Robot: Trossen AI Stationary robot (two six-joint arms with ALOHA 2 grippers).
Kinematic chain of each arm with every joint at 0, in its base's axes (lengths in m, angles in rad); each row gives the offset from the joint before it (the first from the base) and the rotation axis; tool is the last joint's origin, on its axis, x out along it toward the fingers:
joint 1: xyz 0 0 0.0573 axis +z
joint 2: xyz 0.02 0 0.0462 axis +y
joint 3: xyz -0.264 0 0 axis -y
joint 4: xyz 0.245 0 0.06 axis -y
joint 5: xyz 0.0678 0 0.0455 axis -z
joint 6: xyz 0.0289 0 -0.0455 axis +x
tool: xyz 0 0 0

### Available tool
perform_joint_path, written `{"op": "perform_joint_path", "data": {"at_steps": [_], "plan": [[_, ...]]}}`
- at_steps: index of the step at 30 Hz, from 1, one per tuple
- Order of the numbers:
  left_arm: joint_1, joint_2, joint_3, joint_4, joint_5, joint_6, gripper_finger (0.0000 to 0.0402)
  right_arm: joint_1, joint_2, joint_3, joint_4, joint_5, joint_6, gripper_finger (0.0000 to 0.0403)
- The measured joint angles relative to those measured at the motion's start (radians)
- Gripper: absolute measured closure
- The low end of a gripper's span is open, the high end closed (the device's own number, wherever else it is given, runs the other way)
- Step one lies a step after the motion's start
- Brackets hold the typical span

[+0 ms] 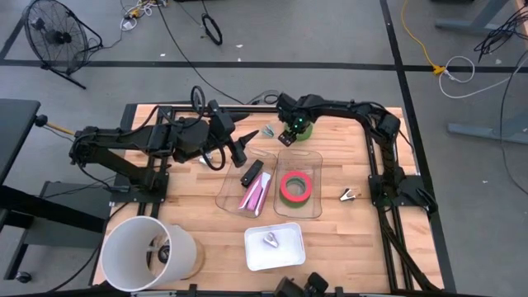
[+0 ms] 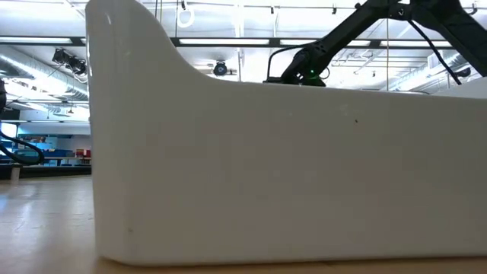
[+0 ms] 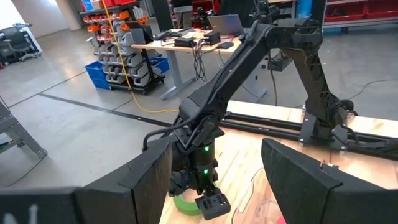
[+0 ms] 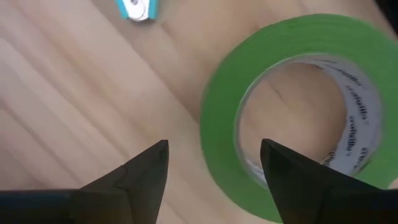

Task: Pick and place Stapler, Stapler remover, tape
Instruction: Put the green tape into the right transparent bin

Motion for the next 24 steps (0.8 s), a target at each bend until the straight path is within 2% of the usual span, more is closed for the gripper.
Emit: {"op": "perform_joint_path", "data": {"at_steps": [9,12,15,19,24], "plan": [[0.0,0.0,0.0,-0.002,0.0,0.0,0.0149,-0.001,0.0,-0.084,0.039,0.059,-0.004,0.0147],[0.0,0.0,0.0,-0.004,0.0,0.0,0.0149,-0.003,-0.001,-0.111,0.041,0.055,-0.001,0.016],[0.0,0.0,0.0,-0.004,0.0,0.001,0.0149,-0.003,-0.003,-0.121,0.038,0.034,0.023,0.0211],[0.002,0.0,0.0,-0.004,0.0,0.001,0.0149,-0.002,-0.007,-0.121,0.022,0.012,0.017,0.0335],[0.004,0.0,0.0,-0.005,0.0,0.001,0.0149,-0.004,-0.004,-0.072,-0.049,-0.03,0.015,0.0342]]}}
